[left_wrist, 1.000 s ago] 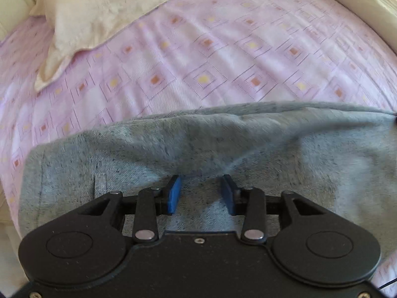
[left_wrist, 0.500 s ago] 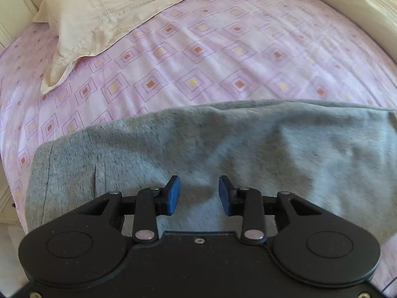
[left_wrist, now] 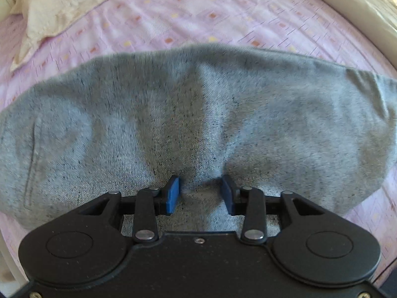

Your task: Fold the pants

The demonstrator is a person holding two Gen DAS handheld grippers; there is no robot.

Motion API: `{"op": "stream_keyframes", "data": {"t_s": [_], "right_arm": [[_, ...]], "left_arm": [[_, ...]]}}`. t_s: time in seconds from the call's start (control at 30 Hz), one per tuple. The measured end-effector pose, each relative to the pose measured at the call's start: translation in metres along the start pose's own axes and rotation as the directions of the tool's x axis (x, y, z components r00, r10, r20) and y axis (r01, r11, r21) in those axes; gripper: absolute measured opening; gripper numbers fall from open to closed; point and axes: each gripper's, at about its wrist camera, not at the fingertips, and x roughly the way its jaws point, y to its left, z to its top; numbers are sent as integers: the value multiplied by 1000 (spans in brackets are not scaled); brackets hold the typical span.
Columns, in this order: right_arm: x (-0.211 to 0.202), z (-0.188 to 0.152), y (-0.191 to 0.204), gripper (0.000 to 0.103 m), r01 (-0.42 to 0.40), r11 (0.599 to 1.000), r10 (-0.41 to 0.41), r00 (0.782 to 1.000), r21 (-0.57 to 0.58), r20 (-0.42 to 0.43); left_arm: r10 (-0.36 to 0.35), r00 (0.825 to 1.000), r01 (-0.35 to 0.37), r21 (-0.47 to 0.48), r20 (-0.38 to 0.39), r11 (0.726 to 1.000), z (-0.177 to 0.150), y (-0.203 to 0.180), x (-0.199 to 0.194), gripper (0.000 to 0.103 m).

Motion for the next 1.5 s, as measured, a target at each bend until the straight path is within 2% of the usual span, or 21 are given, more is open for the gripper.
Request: {"op": "stream_keyframes", "data": {"t_s": [0.13,0.2,0.23,0.27,0.3,0.43,0.5,0.63,0.7,0.73,0.8,0.93,1.1,1.3,1.5], "right_arm": [[14,2,-5,44,-17,996,18,1000,82,-8],[21,3,-10,44,-21,990,25,999,137,-28],[23,4,-11,40,-21,987,27,999,157,-36],[25,5,-11,18,-20,987,27,999,159,-38],[23,5,-8,2,-23,990,27,999,137,-28],[24,11,7,3,60,997,-61,998,-51,-22],[32,10,3,3,65,996,-67,997,-57,-43],[31,8,7,4,76,994,-78,997,-75,-22],[25,10,4,13,87,994,-88,996,-61,-14],[20,11,4,21,106,992,-106,994,-66,-4],[6,15,6,22,121,990,-119,992,-71,32],[-17,16,19,24,53,995,-50,998,-83,44],[-34,12,62,24,-79,988,81,997,-132,13],[-47,-2,137,24,-229,961,228,973,-156,-24],[-48,-28,203,24,-336,927,345,938,-170,27]], "left_arm": [[-24,1000,24,-29,-20,999,3,7,1,51],[-16,1000,16,-20,-25,1000,3,6,1,52],[-5,1000,4,-10,-25,1000,3,4,1,52],[8,1000,-8,-2,-25,1000,3,1,2,52],[17,1000,-16,2,-24,1000,2,-1,2,52],[13,999,-13,-5,-30,1000,1,-1,1,52],[9,999,-9,-6,-33,1000,3,0,4,53],[16,999,-16,8,-34,1000,4,-1,4,54],[18,999,-18,3,-46,1000,4,1,0,54],[17,999,-18,-3,-49,1000,4,2,-4,53],[12,999,-12,-13,-31,1000,0,5,-18,51],[20,1000,-20,-17,19,1000,-21,8,-48,51],[9,997,-8,-16,72,1000,-64,7,-78,51],[61,992,-55,-51,115,997,-111,-5,-80,51],[79,986,-62,-120,148,991,-129,-12,-70,51]]}}
